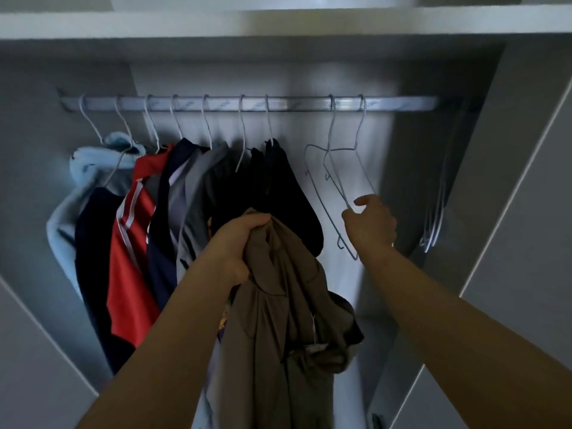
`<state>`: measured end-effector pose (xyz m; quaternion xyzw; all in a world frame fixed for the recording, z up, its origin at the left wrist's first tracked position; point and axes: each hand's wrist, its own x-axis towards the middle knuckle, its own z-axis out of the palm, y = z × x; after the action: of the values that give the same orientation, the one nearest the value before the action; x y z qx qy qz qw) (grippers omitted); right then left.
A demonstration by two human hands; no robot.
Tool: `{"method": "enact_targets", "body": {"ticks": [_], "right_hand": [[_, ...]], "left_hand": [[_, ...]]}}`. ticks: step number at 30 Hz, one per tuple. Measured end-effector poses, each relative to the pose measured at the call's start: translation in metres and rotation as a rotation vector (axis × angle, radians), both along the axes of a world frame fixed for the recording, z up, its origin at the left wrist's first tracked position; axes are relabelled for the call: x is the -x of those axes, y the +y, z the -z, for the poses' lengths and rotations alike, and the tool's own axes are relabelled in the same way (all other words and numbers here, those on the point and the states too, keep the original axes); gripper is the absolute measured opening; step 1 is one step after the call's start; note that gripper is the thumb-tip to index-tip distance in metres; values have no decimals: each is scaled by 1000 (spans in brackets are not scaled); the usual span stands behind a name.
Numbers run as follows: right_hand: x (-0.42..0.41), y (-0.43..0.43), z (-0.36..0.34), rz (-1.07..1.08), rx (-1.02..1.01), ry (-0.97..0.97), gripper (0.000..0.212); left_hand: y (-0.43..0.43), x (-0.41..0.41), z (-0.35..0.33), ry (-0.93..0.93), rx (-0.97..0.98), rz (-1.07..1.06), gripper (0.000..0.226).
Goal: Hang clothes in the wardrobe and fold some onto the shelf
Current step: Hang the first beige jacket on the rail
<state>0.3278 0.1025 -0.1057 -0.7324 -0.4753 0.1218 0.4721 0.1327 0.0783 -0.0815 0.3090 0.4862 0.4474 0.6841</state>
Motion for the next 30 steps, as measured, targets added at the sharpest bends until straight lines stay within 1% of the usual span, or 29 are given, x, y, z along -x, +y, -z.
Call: {"method": "enact_targets", "body": {"ticks": [2,3,5,8,10,13,16,19,21,24,26,30], "right_hand": [[-3,13,-2,-46,82,35,50],[-4,19,-2,-82,120,67,55],[-5,29,-3,-180,162,214,59],[-7,43,-2,-283,204,463,57],[-9,49,-5,-328,242,570,48],[-7,55,-10,-336,213,548,28],[-6,58,-15,-305,99,538,23],[-7,57,-18,-311,37,459,26],[-7,54,-20,-320,-4,434,25],[-5,46,-22,-323,-59,425,26],[-2,38,-21,-314,-79,439,26],[8,12,-13,-256,-62,438,26]], "left_hand": [[6,-2,4,-4,9,-12,19],[9,-2,5,-8,13,-26,19],[17,-1,8,-19,19,-55,20],[24,-2,7,-44,22,-79,20],[29,-3,6,-72,35,-98,19],[33,-6,6,-104,48,-111,17],[36,-7,8,-130,48,-108,18],[36,-10,9,-151,57,-91,19],[35,-11,8,-155,59,-75,19],[32,-9,8,-159,56,-46,21],[29,-7,8,-155,58,-28,18],[18,1,5,-128,77,17,16]]}}
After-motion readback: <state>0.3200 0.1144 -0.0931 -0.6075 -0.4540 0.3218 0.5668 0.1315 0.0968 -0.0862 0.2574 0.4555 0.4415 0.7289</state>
